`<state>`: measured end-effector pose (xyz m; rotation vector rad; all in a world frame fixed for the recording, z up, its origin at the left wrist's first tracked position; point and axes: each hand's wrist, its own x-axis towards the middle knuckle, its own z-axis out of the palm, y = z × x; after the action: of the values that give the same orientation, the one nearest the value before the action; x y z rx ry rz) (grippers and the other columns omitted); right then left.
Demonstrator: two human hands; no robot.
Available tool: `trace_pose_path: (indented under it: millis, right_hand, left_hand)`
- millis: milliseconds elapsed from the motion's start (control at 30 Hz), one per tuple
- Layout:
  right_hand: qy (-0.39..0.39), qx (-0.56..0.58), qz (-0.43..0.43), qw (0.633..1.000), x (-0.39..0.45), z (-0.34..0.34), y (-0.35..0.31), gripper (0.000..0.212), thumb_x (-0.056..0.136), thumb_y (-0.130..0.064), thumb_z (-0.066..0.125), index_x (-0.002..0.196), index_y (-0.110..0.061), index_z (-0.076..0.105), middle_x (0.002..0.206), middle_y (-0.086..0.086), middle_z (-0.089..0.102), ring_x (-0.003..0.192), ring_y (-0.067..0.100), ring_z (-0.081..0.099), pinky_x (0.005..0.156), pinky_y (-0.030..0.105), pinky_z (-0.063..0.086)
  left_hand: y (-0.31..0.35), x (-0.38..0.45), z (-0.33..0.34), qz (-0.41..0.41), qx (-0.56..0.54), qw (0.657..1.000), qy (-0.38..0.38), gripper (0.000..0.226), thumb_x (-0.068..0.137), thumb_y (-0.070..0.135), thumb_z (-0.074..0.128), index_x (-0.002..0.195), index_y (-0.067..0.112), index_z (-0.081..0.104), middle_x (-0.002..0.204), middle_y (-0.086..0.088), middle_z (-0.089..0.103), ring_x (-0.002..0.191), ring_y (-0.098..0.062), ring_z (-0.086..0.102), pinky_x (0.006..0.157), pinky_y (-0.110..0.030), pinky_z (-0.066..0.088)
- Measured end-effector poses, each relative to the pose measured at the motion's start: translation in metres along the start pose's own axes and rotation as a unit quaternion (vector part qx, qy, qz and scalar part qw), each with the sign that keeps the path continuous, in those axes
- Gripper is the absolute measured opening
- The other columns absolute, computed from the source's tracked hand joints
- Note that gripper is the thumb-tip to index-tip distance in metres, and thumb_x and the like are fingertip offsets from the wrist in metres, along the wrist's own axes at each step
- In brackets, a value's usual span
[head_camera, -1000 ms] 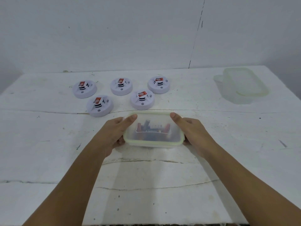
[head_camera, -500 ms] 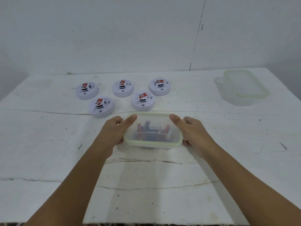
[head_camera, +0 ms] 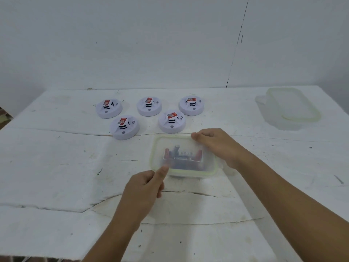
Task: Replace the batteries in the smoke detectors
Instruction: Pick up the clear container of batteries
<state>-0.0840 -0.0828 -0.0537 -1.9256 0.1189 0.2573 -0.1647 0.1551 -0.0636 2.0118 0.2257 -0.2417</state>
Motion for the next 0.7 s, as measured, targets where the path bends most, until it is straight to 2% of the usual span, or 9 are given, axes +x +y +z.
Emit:
trace_pose_path:
  millis: [67, 133, 200, 300, 333, 400, 500, 633, 700]
  right_hand:
    - [-0.016, 0.007, 0.005, 1.000, -0.003, 0.000, 0.000, 0.042, 0.098, -0.046, 0.061, 0.075, -0.011, 0.061, 0.080, 0.011, 0.064, 0.076, 0.017, 0.051, 0.076, 0.037, 0.033]
    - [-0.035, 0.009, 0.017, 0.999, -0.006, 0.000, 0.000, 0.041, 0.088, -0.045, 0.060, 0.079, -0.006, 0.056, 0.082, 0.000, 0.054, 0.079, 0.016, 0.047, 0.077, 0.037, 0.030]
    - [-0.057, 0.018, 0.041, 0.997, -0.011, 0.000, 0.000, 0.041, 0.077, -0.045, 0.058, 0.085, -0.005, 0.054, 0.087, 0.000, 0.050, 0.082, 0.018, 0.043, 0.075, 0.036, 0.029]
    - [-0.099, 0.042, 0.083, 0.991, -0.019, 0.001, 0.002, 0.014, 0.091, -0.030, 0.055, 0.094, -0.016, 0.056, 0.088, 0.003, 0.051, 0.076, 0.017, 0.047, 0.060, 0.028, 0.036]
    - [-0.110, 0.048, 0.096, 0.988, -0.021, 0.001, 0.004, 0.012, 0.096, -0.027, 0.053, 0.097, -0.015, 0.056, 0.088, 0.003, 0.054, 0.072, 0.016, 0.050, 0.060, 0.023, 0.041]
    - [-0.124, 0.068, 0.116, 0.983, -0.022, 0.001, 0.007, 0.026, 0.101, -0.034, 0.052, 0.105, -0.010, 0.060, 0.091, 0.005, 0.062, 0.075, 0.016, 0.058, 0.066, 0.025, 0.051]
    - [-0.096, 0.096, 0.114, 0.984, -0.013, 0.007, 0.008, 0.053, 0.099, -0.057, 0.059, 0.117, -0.007, 0.062, 0.098, 0.008, 0.069, 0.080, 0.020, 0.063, 0.065, 0.026, 0.057]
    - [-0.018, 0.142, 0.073, 0.987, -0.003, 0.025, 0.014, 0.061, 0.085, -0.066, 0.073, 0.104, -0.010, 0.058, 0.087, 0.006, 0.068, 0.075, 0.020, 0.065, 0.070, 0.039, 0.056]
    - [0.017, 0.177, 0.055, 0.983, -0.002, 0.033, 0.021, 0.058, 0.085, -0.064, 0.075, 0.097, -0.012, 0.054, 0.081, 0.005, 0.061, 0.066, 0.017, 0.060, 0.059, 0.031, 0.051]
  left_hand:
    - [0.000, 0.002, 0.003, -0.018, -0.030, 0.999, 0.000, 0.053, 0.095, 0.061, 0.058, 0.076, 0.013, 0.070, 0.066, 0.004, 0.073, 0.050, 0.001, 0.053, 0.069, -0.030, 0.044]
    - [0.002, 0.005, 0.004, -0.025, -0.063, 0.998, 0.005, 0.047, 0.098, 0.058, 0.056, 0.090, 0.014, 0.072, 0.076, 0.002, 0.077, 0.051, -0.001, 0.054, 0.068, -0.030, 0.044]
    - [0.002, 0.013, 0.005, -0.027, -0.092, 0.995, 0.011, 0.042, 0.102, 0.053, 0.053, 0.096, 0.014, 0.069, 0.078, 0.000, 0.077, 0.051, -0.005, 0.051, 0.062, -0.027, 0.042]
    - [0.006, 0.030, 0.005, -0.029, -0.107, 0.994, 0.017, 0.040, 0.106, 0.046, 0.051, 0.096, 0.009, 0.062, 0.077, -0.001, 0.073, 0.052, -0.011, 0.048, 0.054, -0.024, 0.040]
    - [0.008, 0.036, 0.004, -0.027, -0.106, 0.994, 0.014, 0.041, 0.106, 0.045, 0.051, 0.096, 0.006, 0.060, 0.077, -0.002, 0.070, 0.053, -0.012, 0.048, 0.053, -0.024, 0.040]
    - [0.012, 0.050, 0.002, -0.018, -0.090, 0.996, -0.001, 0.045, 0.106, 0.045, 0.051, 0.101, 0.000, 0.058, 0.080, -0.006, 0.063, 0.056, -0.014, 0.049, 0.055, -0.025, 0.041]
    - [0.022, 0.068, 0.001, -0.004, -0.062, 0.998, -0.030, 0.049, 0.105, 0.048, 0.052, 0.103, -0.001, 0.057, 0.083, -0.007, 0.060, 0.063, -0.017, 0.051, 0.064, -0.031, 0.044]
    - [0.033, 0.081, 0.003, 0.002, -0.033, 0.998, -0.045, 0.045, 0.106, 0.052, 0.046, 0.089, 0.010, 0.052, 0.080, -0.001, 0.052, 0.070, -0.017, 0.048, 0.067, -0.033, 0.043]
    - [0.033, 0.080, 0.003, -0.006, 0.003, 0.999, -0.048, 0.056, 0.105, 0.059, 0.039, 0.096, 0.008, 0.058, 0.083, -0.001, 0.055, 0.073, -0.017, 0.052, 0.067, -0.032, 0.043]
